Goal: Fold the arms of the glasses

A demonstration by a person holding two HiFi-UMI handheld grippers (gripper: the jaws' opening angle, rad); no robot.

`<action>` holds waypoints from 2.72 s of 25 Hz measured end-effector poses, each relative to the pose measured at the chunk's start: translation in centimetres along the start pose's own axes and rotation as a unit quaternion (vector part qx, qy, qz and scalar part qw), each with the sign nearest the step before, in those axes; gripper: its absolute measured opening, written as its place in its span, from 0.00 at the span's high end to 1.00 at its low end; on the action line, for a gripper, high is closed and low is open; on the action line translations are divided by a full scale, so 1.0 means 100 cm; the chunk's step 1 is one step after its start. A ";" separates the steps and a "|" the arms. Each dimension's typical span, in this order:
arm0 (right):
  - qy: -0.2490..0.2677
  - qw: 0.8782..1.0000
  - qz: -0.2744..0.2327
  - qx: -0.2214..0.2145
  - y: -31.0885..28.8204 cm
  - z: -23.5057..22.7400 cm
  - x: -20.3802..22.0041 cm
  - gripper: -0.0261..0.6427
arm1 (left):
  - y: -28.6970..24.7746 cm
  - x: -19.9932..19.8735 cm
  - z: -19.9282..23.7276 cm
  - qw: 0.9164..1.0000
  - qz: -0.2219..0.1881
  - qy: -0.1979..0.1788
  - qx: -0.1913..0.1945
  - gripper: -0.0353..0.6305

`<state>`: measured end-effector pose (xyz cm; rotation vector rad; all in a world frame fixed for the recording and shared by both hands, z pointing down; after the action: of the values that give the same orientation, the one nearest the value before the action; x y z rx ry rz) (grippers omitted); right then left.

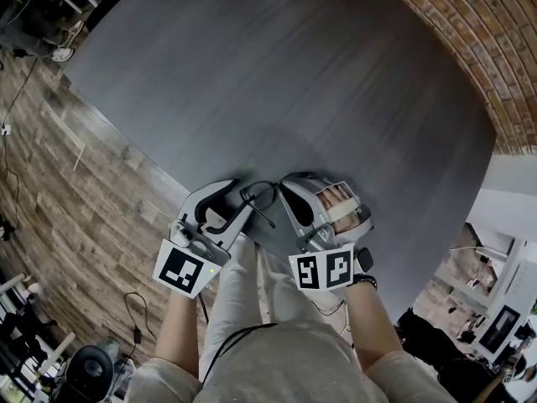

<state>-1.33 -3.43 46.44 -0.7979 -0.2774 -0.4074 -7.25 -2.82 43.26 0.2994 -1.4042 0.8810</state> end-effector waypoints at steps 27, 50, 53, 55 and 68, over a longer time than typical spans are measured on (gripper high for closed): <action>-0.116 0.990 -0.060 -0.047 0.016 0.003 -0.014 0.83 | 0.005 -0.003 -0.013 0.995 0.025 -0.085 0.038 0.74; -0.273 0.960 -0.059 -0.032 0.046 -0.014 0.031 0.86 | -0.017 -0.001 -0.024 0.981 0.093 -0.167 0.042 0.89; -0.286 0.956 -0.059 -0.030 0.047 -0.016 0.036 0.87 | -0.023 0.003 -0.027 0.974 0.113 -0.188 0.051 0.89; -0.291 0.954 -0.059 -0.030 0.048 -0.016 0.038 0.87 | -0.026 0.005 -0.030 0.971 0.122 -0.197 0.056 0.89; -0.362 0.930 -0.061 -0.028 0.048 -0.019 0.056 0.89 | -0.043 0.018 -0.030 0.951 0.178 -0.246 0.061 0.89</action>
<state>5.98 -3.22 44.29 -0.9699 -1.0134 -0.2216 -2.27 -3.00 45.63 0.3834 -1.9069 1.2510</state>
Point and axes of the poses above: the fingertips, and each gripper's own axes: y backward along the fingers, z to its left, x out of its underside, the point moved 1 cm from there along y, backward along the fingers, and after that the axes turned 6 degrees about z, right-handed, at the moved point
